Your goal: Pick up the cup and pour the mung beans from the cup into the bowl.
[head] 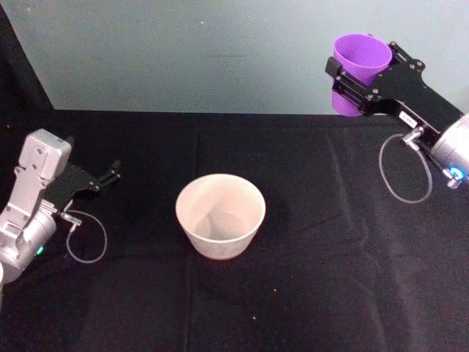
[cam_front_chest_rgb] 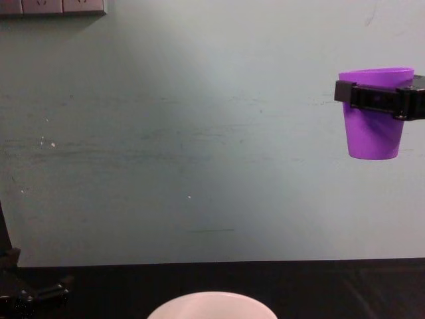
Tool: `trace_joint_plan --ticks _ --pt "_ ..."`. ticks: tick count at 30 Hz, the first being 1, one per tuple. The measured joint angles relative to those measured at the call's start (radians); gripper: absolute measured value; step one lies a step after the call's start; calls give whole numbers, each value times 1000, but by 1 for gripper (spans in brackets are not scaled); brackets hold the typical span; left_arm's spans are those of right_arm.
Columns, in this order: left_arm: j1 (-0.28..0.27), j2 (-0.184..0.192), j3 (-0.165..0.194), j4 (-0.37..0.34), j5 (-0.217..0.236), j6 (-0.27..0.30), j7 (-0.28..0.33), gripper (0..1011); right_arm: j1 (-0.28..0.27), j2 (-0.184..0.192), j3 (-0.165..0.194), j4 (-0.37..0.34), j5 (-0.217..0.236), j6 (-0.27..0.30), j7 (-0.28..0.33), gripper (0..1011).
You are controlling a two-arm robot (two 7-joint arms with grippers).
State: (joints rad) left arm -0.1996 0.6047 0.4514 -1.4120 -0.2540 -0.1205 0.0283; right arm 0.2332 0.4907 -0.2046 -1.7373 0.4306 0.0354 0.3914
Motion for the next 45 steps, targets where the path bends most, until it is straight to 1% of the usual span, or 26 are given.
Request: trace_joint_plan --ticks 45 --pt "0 0 0 0 0 0 0 1000 0 0 0 0 0 0 0 746"
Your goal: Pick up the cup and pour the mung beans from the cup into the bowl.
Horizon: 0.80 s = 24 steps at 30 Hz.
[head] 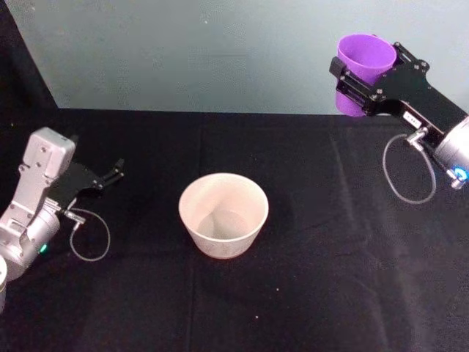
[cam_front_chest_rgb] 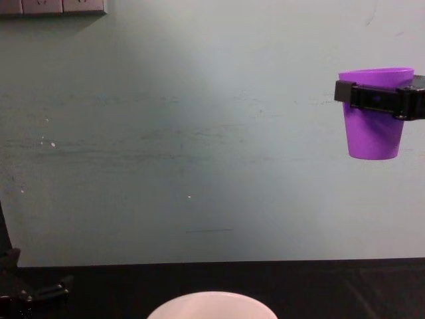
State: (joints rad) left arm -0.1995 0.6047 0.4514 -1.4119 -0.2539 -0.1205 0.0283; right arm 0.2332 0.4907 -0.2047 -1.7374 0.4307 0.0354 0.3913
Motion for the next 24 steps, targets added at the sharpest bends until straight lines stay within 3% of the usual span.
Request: trace_joint_plan --ticks 24 --pt "0 0 0 0 0 0 0 1000 0 0 0 0 0 0 0 746"
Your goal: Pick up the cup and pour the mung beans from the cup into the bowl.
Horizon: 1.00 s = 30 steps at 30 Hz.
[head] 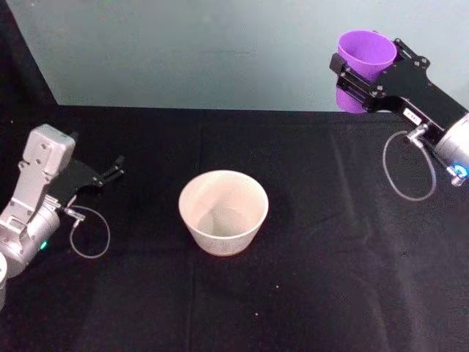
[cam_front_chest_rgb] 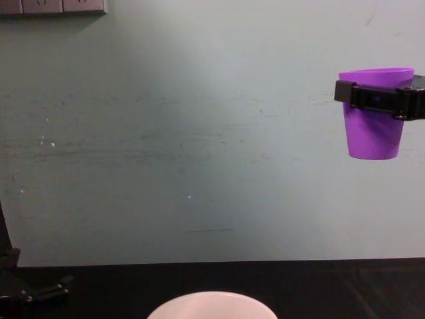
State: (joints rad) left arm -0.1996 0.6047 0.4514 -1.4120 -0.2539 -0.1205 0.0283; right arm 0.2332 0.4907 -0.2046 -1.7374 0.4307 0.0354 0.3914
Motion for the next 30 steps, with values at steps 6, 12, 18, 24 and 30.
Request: trace_joint_plan --ticks 6,12,18,24,30 --pt "0 0 0 0 0 0 0 1000 0 0 0 0 0 0 0 746" --pt "0 0 0 0 0 0 0 1000 0 0 0 0 0 0 0 746" --pt "0 0 0 0 0 0 0 1000 0 0 0 0 0 0 0 746" --pt "0 0 0 0 0 0 0 1000 0 0 0 0 0 0 0 746" --pt "0 0 0 0 0 0 0 1000 0 0 0 0 0 0 0 746"
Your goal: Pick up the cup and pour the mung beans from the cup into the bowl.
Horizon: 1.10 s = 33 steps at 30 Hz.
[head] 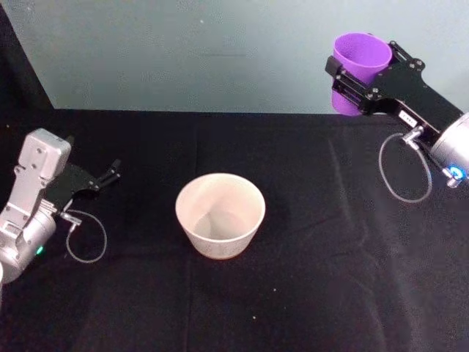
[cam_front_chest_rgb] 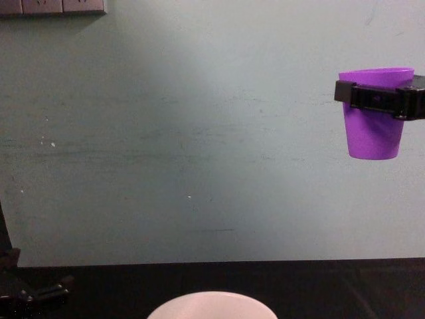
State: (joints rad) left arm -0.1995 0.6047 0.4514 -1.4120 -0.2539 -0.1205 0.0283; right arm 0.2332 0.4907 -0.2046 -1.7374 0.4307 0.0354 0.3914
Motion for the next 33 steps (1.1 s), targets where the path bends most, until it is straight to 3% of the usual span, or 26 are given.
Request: trace_joint_plan --ticks 33 --pt "0 0 0 0 0 0 0 1000 0 0 0 0 0 0 0 746"
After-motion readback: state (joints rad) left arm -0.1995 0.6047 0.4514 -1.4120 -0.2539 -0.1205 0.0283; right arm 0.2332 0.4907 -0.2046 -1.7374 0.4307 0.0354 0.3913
